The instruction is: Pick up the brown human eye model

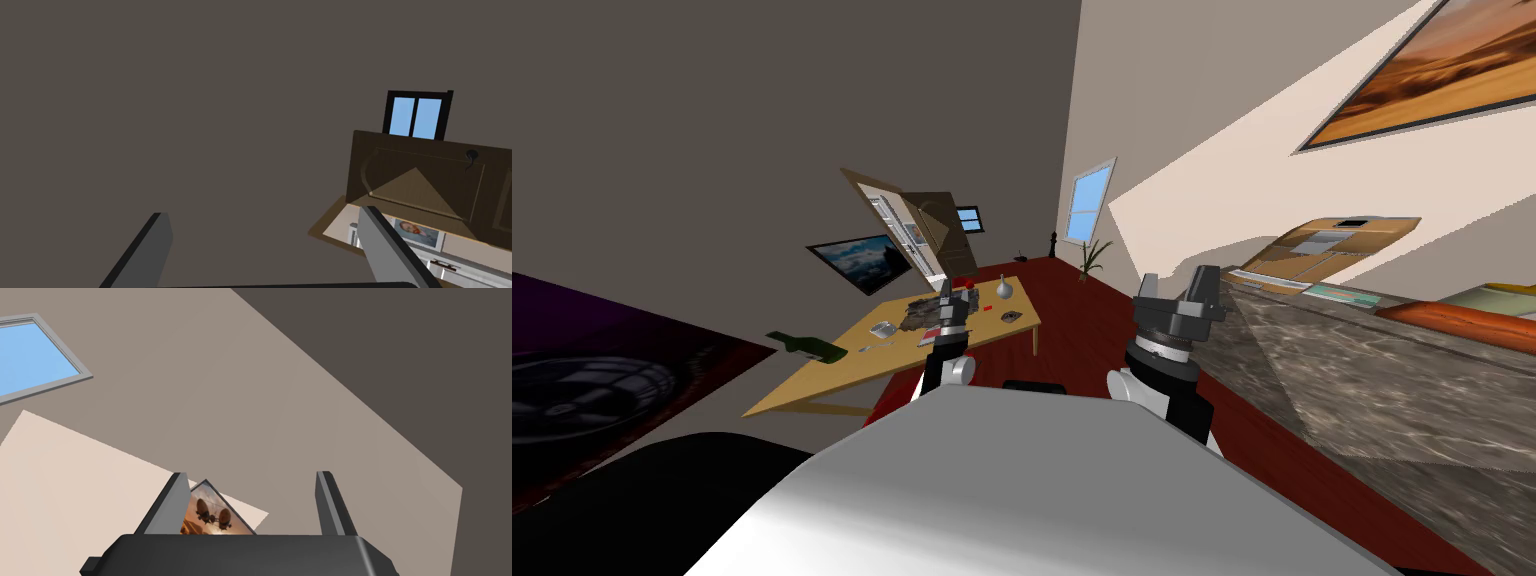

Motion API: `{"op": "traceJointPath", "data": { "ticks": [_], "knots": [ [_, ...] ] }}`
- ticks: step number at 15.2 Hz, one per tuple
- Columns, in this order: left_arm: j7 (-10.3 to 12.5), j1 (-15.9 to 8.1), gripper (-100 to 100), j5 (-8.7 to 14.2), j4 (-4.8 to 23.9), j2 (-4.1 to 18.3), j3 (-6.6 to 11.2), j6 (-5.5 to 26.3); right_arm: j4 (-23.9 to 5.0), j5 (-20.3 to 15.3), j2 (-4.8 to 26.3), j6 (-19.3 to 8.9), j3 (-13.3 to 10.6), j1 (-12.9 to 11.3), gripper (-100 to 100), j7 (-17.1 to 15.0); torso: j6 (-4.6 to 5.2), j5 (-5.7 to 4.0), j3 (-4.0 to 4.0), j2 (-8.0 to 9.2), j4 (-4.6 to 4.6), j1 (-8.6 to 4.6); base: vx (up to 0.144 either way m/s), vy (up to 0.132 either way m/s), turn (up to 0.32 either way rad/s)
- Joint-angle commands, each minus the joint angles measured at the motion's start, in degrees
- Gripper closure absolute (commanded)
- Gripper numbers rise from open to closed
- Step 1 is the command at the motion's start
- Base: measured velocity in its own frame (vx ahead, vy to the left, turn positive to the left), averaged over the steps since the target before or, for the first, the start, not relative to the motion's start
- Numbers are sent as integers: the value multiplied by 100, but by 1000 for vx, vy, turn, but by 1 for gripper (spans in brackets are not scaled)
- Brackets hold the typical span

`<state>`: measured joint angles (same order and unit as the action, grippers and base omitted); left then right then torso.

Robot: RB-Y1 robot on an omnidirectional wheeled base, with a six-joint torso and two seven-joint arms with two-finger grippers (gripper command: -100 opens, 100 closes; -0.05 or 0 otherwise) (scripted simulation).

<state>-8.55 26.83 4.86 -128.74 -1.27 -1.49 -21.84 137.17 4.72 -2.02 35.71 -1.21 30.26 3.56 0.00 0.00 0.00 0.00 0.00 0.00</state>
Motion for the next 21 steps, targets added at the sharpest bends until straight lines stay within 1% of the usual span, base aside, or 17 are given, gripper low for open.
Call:
{"op": "traceJointPath", "data": {
  "ticks": [1, 2, 3, 5, 6, 8, 9, 11, 12, 14, 15, 16, 17, 18, 19, 20, 21],
  "knots": [
    [2, -25, -100, -1, 38, 233, 14, 60, 0, 0, 0, 0, 0, 0, 0, 0, 0, 0, 0, 0, 0, 0, 0, 0, 0],
    [5, -52, -100, -1, 77, 368, 28, 121, 0, 0, 0, 0, 0, 0, 0, 0, 0, 0, 0, -1, 0, 0, 11, -6, -1],
    [5, -52, -100, -1, 77, 394, 28, 121, 0, 0, 0, 0, 0, 0, 0, 0, 0, 0, -2, -3, -1, 1, 14, -7, -1],
    [11, -129, -100, -3, 193, 696, 69, 302, 0, 0, 0, 0, 0, 0, 0, 0, 0, 0, -4, -7, -1, -1, 20, -15, -2],
    [11, -129, -100, -3, 193, 701, 69, 302, 0, 0, 0, 0, 0, 0, 0, 0, 0, 0, -5, -9, -2, -3, 22, -17, -1],
    [21, -238, -100, -5, 357, 957, 127, 555, 0, 0, 0, 0, 0, 0, 0, 0, 0, -1, -6, -11, -3, -5, 31, -19, -2],
    [21, -238, -100, -5, 357, 957, 127, 555, 0, 0, 0, 0, 0, 0, 0, 0, 1, -1, -8, -14, -3, -5, 35, -23, -3],
    [34, -375, -100, -8, 564, 1161, 199, 835, 0, 0, 0, 0, 0, 0, 0, 0, 1, -2, -10, -16, -4, -9, 38, -31, -5],
    [34, -375, -100, -8, 564, 1161, 199, 871, 0, 0, 0, 0, 0, 1, 0, 0, 0, -2, -11, -19, -4, -11, 47, -31, -1],
    [41, -454, -100, -9, 681, 1245, 239, 1050, 0, 0, 0, 0, 0, 1, 0, 0, 0, -2, -13, -22, -5, -11, 44, -29, -3],
    [48, -538, -100, -11, 807, 1317, 283, 1198, 0, 0, 0, 0, 0, 1, 0, 0, 0, -2, -12, -21, -5, -10, 42, -22, -3],
    [48, -538, -100, -11, 807, 1317, 283, 1242, 0, 0, 0, 0, 0, 1, 0, 0, 1, -2, -12, -21, -5, -9, 39, -19, -4],
    [57, -627, -100, -12, 942, 1378, 330, 1436, 0, 0, 0, 0, 0, 1, 0, 0, 0, -2, -12, -20, -5, -8, 45, -24, -8],
    [57, -627, -100, -12, 942, 1378, 330, 1447, 0, 0, 0, 0, 0, 1, 0, 0, 0, -2, -12, -21, -5, -9, 43, -29, -3],
    [65, -722, -100, -14, 1084, 1429, 378, 1627, 0, 0, 0, 0, 0, 1, 0, 0, 1, -2, -13, -21, -5, -10, 43, -36, -4],
    [65, -722, -100, -14, 1084, 1429, 378, 1662, 0, 0, 0, 0, 0, 1, 0, 0, 1, -2, -13, -22, -5, -12, 41, -32, -3],
    [74, -821, -100, -16, 1232, 1470, 430, 1845, 0, 0, 0, 0, 0, 1, 0, 0, 0, -3, -12, -21, -5, -12, 41, -32, -4]
  ]
}}
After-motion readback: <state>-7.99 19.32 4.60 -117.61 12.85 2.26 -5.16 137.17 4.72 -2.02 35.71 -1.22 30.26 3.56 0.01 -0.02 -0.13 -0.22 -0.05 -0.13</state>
